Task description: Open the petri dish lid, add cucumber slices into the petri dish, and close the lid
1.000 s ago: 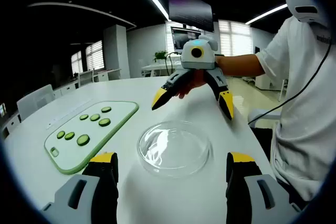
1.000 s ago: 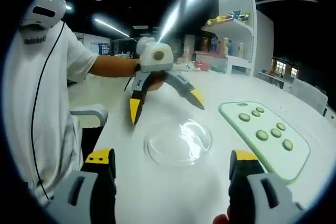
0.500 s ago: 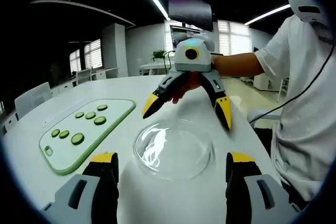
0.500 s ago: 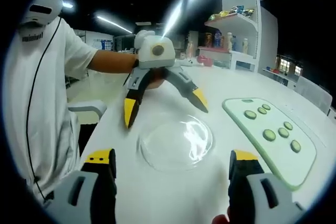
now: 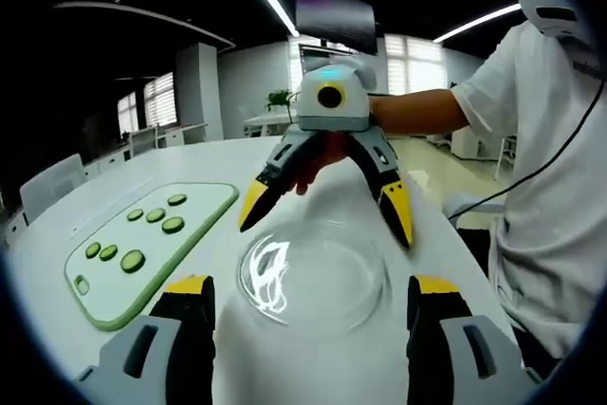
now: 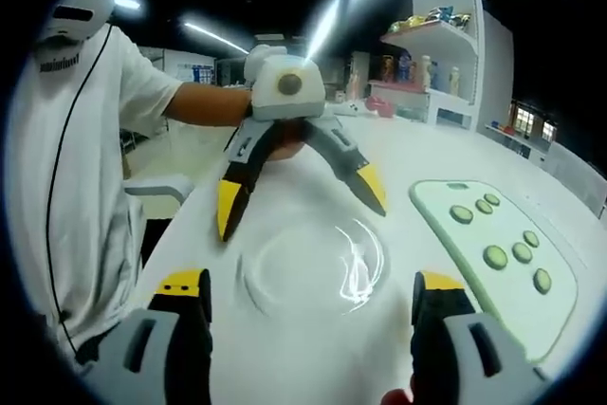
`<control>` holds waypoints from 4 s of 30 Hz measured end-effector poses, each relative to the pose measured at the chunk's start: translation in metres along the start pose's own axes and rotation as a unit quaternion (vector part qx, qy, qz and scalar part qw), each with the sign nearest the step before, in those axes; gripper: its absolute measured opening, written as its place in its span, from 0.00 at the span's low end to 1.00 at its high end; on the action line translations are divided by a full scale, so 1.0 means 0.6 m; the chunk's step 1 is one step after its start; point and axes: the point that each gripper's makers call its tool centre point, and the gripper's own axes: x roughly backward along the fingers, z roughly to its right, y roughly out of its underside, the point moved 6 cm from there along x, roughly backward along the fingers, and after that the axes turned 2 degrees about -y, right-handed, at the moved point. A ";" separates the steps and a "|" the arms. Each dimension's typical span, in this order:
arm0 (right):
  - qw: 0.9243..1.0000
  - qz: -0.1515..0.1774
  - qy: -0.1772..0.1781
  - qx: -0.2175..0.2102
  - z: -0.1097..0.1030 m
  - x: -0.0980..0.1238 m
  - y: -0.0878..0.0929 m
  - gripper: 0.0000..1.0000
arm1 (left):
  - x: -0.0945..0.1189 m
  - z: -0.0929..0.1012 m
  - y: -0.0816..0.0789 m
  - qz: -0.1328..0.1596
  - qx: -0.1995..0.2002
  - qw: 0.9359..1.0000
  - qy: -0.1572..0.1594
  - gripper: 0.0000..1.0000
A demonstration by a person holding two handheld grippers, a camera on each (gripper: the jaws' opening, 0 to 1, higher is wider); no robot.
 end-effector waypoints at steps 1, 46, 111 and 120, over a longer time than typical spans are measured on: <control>1.000 -0.001 -0.002 0.001 0.002 -0.002 -0.001 0.86 | -0.002 0.000 0.000 -0.001 0.000 1.000 0.002 0.83; 1.000 -0.007 -0.016 0.005 0.007 -0.019 0.005 0.66 | -0.030 -0.006 0.005 -0.002 -0.011 1.000 0.016 0.70; 0.999 -0.015 -0.014 0.034 0.018 -0.008 -0.048 0.65 | 0.007 -0.008 -0.036 0.013 -0.029 0.999 -0.005 0.69; 0.999 -0.009 -0.017 0.042 0.015 -0.018 -0.064 0.65 | 0.026 -0.008 -0.044 0.013 -0.034 0.999 -0.015 0.69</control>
